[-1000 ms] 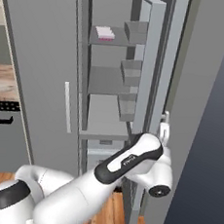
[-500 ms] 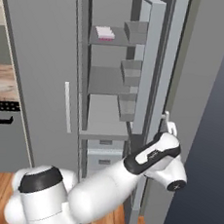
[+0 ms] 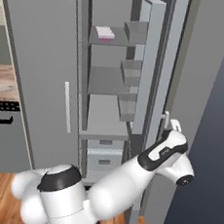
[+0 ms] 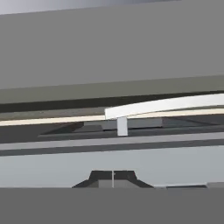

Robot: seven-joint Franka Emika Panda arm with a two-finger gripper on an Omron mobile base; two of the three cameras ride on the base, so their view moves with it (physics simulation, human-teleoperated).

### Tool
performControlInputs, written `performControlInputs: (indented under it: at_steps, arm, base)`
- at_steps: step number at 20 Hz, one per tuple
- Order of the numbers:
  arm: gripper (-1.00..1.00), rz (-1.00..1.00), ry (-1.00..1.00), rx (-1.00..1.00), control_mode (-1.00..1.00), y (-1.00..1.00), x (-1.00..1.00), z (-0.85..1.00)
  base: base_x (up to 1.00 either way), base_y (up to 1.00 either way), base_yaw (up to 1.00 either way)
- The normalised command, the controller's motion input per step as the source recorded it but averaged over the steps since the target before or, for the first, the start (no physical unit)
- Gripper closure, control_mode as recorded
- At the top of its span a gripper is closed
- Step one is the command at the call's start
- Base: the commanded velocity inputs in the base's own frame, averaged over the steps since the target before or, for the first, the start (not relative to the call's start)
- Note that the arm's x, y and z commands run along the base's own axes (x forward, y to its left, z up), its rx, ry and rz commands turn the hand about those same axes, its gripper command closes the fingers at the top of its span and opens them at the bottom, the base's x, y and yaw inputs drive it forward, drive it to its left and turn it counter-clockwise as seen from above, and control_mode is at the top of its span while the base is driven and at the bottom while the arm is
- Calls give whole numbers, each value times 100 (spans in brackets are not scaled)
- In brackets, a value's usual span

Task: The ice cube tray has been filled with water. Take the tray and place it in the freezer to make ice. Close the freezer door after placing the tray.

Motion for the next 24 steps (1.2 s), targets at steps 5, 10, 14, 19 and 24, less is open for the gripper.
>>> performControlInputs:
  at_steps: [5, 10, 14, 19, 24]
  arm:
    - [100, 1, 0, 0, -100, 0, 32, -15]
    - [100, 0, 0, 0, -100, -1, 41, -18]
    - [100, 4, 0, 8, -100, -40, 8, -17]
    - [100, 1, 0, 3, -100, -21, 20, -18]
    - [100, 0, 0, 0, -100, -3, 32, -22]
  base:
    - [0, 0, 0]
    - [0, 0, 0]
    - [0, 0, 0]
    - [0, 0, 0]
    - [0, 0, 0]
